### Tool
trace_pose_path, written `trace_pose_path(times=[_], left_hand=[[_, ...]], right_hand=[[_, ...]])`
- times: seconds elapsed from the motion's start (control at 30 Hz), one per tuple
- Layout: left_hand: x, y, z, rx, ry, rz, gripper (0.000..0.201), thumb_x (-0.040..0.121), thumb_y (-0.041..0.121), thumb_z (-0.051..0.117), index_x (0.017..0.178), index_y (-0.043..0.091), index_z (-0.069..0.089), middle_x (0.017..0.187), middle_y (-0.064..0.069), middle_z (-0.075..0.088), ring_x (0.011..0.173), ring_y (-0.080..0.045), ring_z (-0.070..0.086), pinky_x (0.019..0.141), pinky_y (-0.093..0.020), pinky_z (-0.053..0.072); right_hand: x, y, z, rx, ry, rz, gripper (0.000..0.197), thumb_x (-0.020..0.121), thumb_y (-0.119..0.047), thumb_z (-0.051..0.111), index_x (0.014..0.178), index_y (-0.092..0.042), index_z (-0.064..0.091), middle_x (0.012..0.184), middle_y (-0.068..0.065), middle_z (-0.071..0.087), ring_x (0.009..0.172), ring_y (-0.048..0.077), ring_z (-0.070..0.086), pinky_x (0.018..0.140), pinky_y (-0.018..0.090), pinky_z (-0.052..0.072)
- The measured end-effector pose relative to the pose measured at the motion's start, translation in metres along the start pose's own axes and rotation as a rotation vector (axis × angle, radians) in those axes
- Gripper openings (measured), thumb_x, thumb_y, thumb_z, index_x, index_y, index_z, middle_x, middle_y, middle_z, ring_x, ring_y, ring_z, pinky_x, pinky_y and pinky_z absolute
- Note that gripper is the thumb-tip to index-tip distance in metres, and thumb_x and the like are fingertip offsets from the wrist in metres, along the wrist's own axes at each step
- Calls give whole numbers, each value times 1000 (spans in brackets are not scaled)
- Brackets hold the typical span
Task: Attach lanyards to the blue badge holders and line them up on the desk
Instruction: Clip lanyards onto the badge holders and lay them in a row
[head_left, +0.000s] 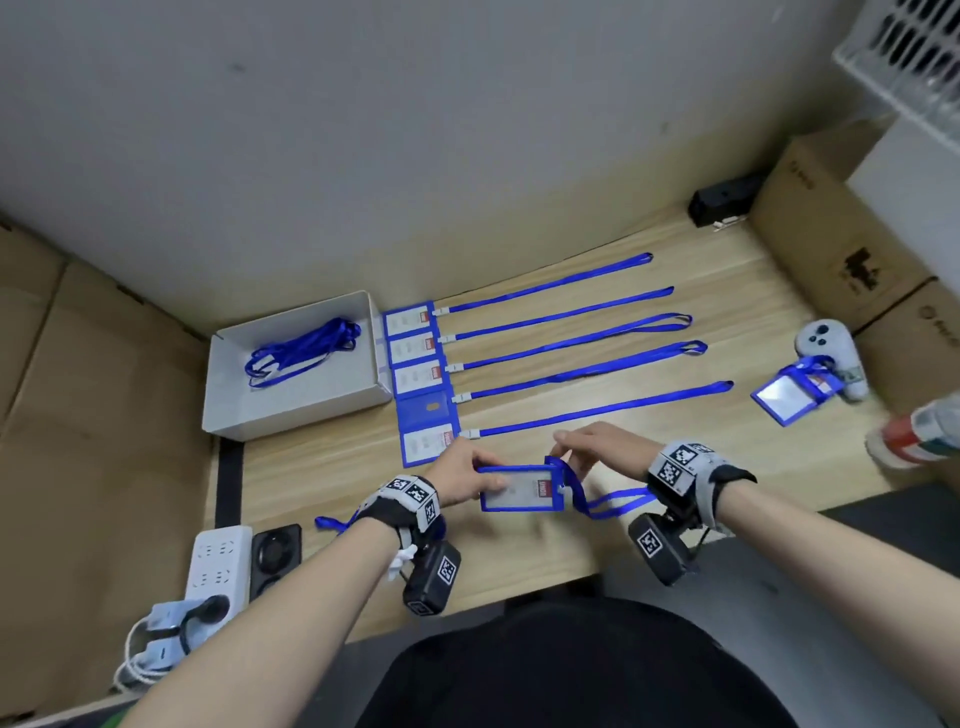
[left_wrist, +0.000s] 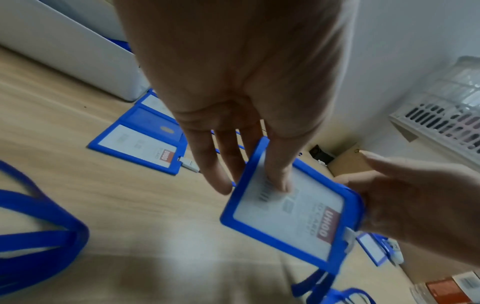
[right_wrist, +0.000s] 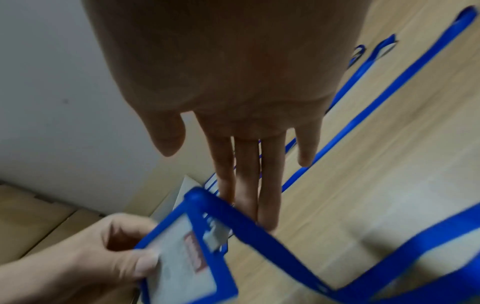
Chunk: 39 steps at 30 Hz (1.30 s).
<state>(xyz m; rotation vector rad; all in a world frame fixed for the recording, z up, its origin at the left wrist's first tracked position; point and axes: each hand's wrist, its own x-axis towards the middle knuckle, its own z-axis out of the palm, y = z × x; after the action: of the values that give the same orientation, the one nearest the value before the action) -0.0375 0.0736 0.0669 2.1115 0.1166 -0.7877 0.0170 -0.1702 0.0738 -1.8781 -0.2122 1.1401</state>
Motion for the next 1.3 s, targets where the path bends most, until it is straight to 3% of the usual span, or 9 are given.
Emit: trace_pose_path(times=[0.13, 0.3, 0.4, 0.53, 0.7, 0.8, 0.9, 1.03, 1.3], left_hand=[[-1, -4, -11, -15, 103, -34, 16, 89, 12, 69, 103, 6, 74, 87, 0, 71, 70, -3, 62, 57, -12, 45], [-9, -18, -15, -52, 107, -50, 10, 88, 11, 70, 97, 12, 75, 84, 5, 68, 76, -9, 63, 61, -16, 48], [-12, -21, -13, -95, 108, -69, 8, 89, 12, 70, 95, 15, 73, 84, 5, 69, 75, -8, 64, 59, -18, 49], [-10, -14, -7, -67, 35, -29, 5, 90, 13, 69, 90, 17, 72, 81, 5, 69, 75, -7, 65, 64, -20, 51], [-3, -5, -9, -22, 108, -11, 14, 90, 13, 69, 102, 7, 73, 89, 0, 69, 77, -6, 64, 63, -14, 49], [0, -12, -16, 29, 215, -61, 25, 88, 18, 71, 111, 8, 72, 107, -3, 69, 95, -16, 66, 82, -29, 56], [-1, -16, -18, 5, 224, -102, 25, 88, 16, 71, 112, 9, 69, 109, -6, 69, 96, -18, 67, 77, -31, 58], [-2, -9, -10, 79, 178, -116, 26, 86, 23, 70, 110, 18, 63, 114, -3, 65, 104, -16, 63, 83, -30, 55], [6, 30, 7, 89, 184, 67, 24, 84, 56, 59, 89, 33, 62, 87, 9, 65, 80, -12, 58, 74, -32, 49]], right_hand=[[4, -1, 2, -72, -48, 50, 55, 98, -57, 40, 105, -10, 66, 62, 9, 68, 57, 25, 62, 81, 34, 50], [12, 24, -12, -143, 207, 69, 32, 96, -25, 54, 69, -12, 64, 55, -5, 49, 55, 16, 45, 61, 30, 44], [11, 38, -23, -319, 143, 177, 17, 90, -19, 57, 89, -11, 72, 89, 12, 70, 81, 26, 60, 77, 33, 46], [12, 23, -20, -445, 171, 11, 50, 88, -10, 60, 136, -19, 56, 144, 0, 45, 139, 22, 31, 113, 35, 25], [21, -14, 5, -370, -101, -57, 40, 80, -7, 61, 118, -15, 69, 114, -4, 62, 102, 11, 54, 87, 27, 41], [23, -13, 10, -356, -69, -45, 12, 89, -12, 61, 90, -13, 73, 76, -5, 68, 67, 5, 57, 68, 25, 43], [20, -7, 7, -292, -56, -57, 19, 100, -20, 51, 93, -15, 68, 75, -5, 72, 66, 9, 61, 79, 37, 52], [18, -14, 6, -277, -32, -70, 23, 102, -16, 46, 109, -10, 67, 75, -5, 67, 66, 14, 52, 64, 26, 50], [18, -27, 0, -328, 86, -218, 31, 96, -31, 60, 75, -11, 72, 65, -6, 68, 60, 12, 48, 63, 27, 41]])
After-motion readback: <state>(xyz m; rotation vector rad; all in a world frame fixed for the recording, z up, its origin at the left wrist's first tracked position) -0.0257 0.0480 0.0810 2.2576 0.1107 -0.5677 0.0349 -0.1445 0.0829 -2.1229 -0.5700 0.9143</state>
